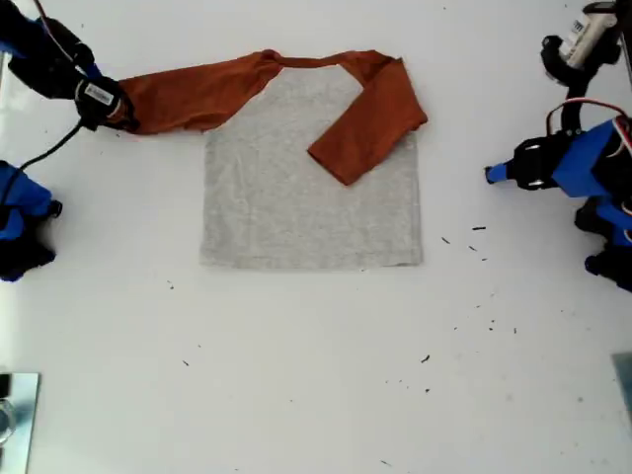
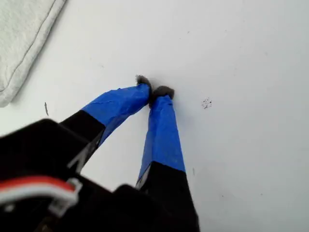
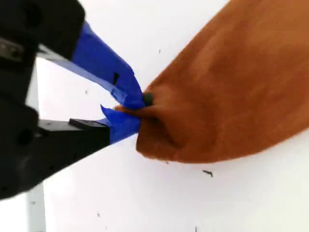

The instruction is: Fold t shirt

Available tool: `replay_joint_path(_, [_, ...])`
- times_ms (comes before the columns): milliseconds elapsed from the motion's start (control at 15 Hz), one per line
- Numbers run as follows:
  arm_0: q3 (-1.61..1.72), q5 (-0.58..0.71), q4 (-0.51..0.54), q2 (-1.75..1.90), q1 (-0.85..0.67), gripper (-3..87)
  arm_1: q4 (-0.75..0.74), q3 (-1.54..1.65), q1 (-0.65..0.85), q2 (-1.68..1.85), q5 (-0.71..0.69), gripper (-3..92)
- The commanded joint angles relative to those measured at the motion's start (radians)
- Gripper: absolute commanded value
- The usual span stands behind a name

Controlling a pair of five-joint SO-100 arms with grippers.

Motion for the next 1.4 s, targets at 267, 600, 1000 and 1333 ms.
replay_joint_path(267, [-0.914,-0.117,0.156,-0.23,0.807,-0.4,0.011,0.002,0.003,0.003,0.012,3.5])
replay_joint_path(600, [-1.313,0.124,0.373,-0.433,0.93,14.8,0.011,0.002,0.003,0.003,0.017,3.5])
replay_joint_path(1000, [0.009,0.035,0.023,0.258,0.681,5.3,0.011,0.002,0.003,0.003,0.014,3.5])
replay_joint_path(1333, [0.595,-0.129,-0.164,0.652,0.653,-0.3,0.014,-0.002,0.003,0.002,0.035,3.4])
